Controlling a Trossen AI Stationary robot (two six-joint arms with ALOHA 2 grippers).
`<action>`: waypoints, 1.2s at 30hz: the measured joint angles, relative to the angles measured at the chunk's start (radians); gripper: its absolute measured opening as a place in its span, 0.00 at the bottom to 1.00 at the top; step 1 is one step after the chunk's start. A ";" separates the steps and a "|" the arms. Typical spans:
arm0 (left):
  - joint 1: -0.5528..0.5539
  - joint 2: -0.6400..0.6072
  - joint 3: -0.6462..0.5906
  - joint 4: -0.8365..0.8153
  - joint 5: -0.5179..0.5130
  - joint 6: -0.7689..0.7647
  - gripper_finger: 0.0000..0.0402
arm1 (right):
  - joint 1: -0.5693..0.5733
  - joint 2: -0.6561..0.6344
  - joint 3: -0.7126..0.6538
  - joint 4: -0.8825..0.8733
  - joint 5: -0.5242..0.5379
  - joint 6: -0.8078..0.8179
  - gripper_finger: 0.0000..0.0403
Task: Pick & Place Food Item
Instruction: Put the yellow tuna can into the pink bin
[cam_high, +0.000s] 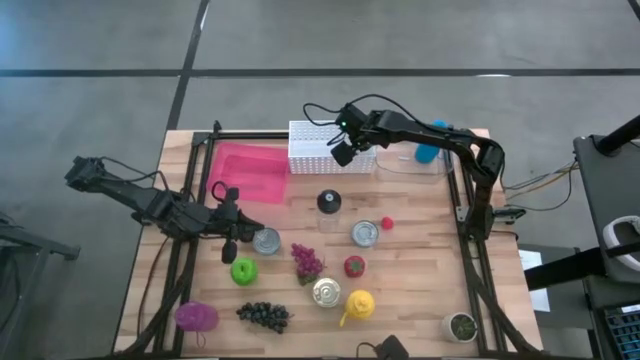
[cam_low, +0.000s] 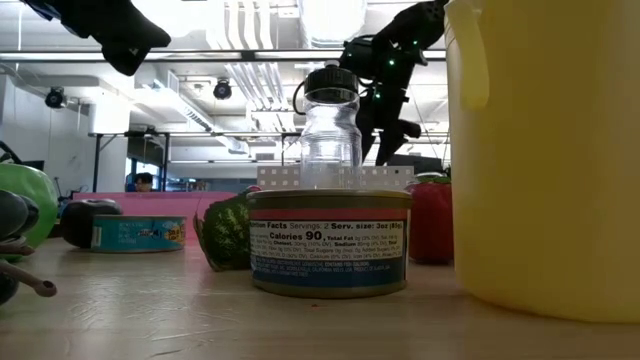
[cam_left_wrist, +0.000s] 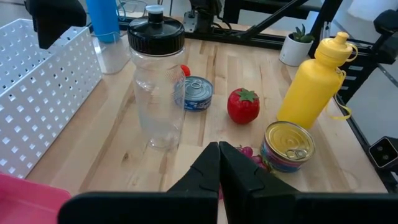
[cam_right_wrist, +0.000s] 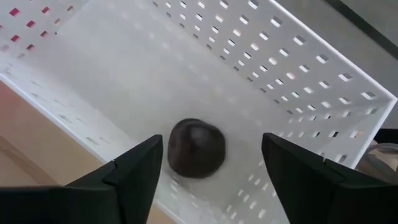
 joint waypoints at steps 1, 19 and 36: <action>0.000 0.000 0.000 0.000 0.000 0.000 0.01 | 0.000 0.000 0.000 0.000 0.000 0.000 0.70; 0.000 0.000 0.000 -0.002 0.000 0.000 0.01 | 0.070 -0.157 0.003 -0.021 0.063 -0.003 0.82; 0.000 0.000 0.000 -0.001 0.000 0.006 0.01 | 0.538 -0.333 0.003 -0.014 0.352 0.063 0.73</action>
